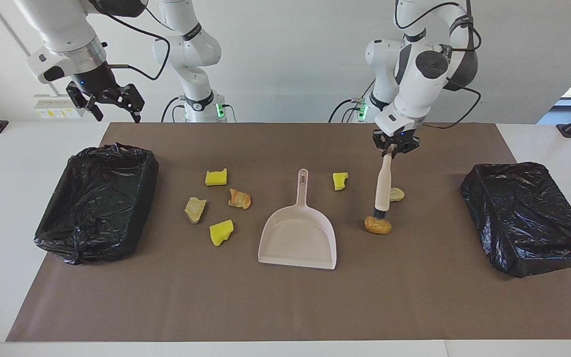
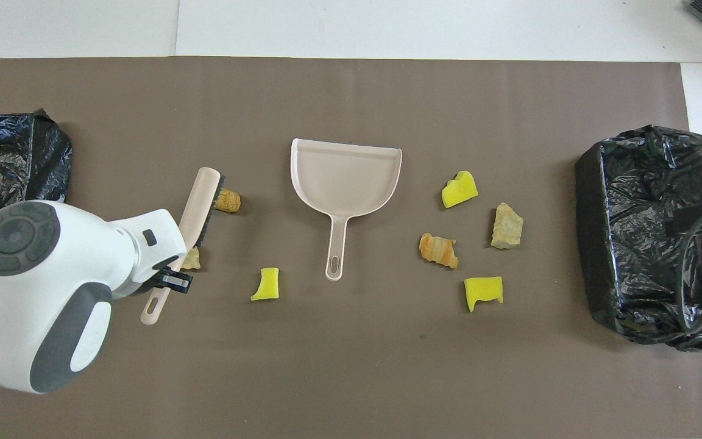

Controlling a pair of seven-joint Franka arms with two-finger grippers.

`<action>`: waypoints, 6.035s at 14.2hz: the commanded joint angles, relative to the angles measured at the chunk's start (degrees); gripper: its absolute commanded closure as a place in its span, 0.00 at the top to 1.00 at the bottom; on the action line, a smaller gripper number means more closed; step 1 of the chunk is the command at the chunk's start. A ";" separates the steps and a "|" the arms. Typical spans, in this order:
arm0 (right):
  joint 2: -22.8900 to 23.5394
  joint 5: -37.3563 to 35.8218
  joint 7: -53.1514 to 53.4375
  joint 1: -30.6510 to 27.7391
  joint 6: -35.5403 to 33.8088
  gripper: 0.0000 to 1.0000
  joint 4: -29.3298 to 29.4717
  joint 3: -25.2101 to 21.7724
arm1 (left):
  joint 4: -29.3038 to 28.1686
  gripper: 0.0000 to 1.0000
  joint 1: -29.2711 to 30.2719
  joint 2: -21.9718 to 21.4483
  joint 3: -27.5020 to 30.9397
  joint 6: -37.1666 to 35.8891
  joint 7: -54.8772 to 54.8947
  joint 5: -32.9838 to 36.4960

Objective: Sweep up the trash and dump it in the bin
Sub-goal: 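Lift the brush with the left gripper while the right gripper reaches the dustpan, then grasp the dustpan handle with the right gripper and drag it nearer, then lower the dustpan beside the debris while the left gripper positions the brush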

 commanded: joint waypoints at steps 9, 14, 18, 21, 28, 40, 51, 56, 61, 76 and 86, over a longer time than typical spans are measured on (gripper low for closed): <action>9.55 5.69 20.06 16.65 15.58 1.00 -2.27 1.72 | 14.28 0.00 7.37 17.35 -0.79 9.09 33.10 11.29; 17.90 8.51 33.16 25.62 26.04 1.00 -2.27 1.72 | 5.76 0.00 8.25 13.84 -0.70 9.27 41.14 11.29; 22.21 13.35 40.89 31.95 31.76 1.00 -2.27 1.72 | -1.11 0.00 7.81 8.48 -0.88 4.11 40.53 11.29; 27.39 13.52 45.14 35.91 35.72 1.00 -1.22 1.72 | -1.37 0.00 6.32 5.14 -1.05 -3.46 40.17 11.03; 30.22 12.12 42.60 36.62 36.96 1.00 -1.75 1.54 | -2.52 0.00 6.14 -1.54 -0.88 -5.94 26.49 8.74; 29.87 11.50 40.84 36.62 35.38 0.59 -2.63 1.54 | -12.80 0.00 13.26 -6.03 -0.96 -2.07 -3.49 8.66; 25.41 8.78 29.26 33.82 28.89 0.00 -2.36 1.19 | -13.42 0.00 9.05 -6.56 -1.05 -2.95 -6.23 8.48; 16.61 8.69 8.63 28.46 16.69 0.00 -2.98 1.19 | -15.00 0.00 -1.40 -6.56 -1.05 -3.04 -15.80 5.68; 9.76 2.64 -16.52 27.83 13.93 0.00 -13.23 1.36 | -15.00 0.00 -6.33 -6.56 -1.05 -2.86 -20.55 0.66; 3.59 -0.89 -43.99 33.54 29.75 0.00 -32.94 1.45 | -14.82 0.00 -15.03 -2.61 -1.23 5.48 -31.18 -9.36; 4.47 0.25 -33.62 35.48 30.64 0.00 -33.91 1.54 | -11.41 0.00 -26.64 -3.22 -1.40 0.76 -36.02 -17.09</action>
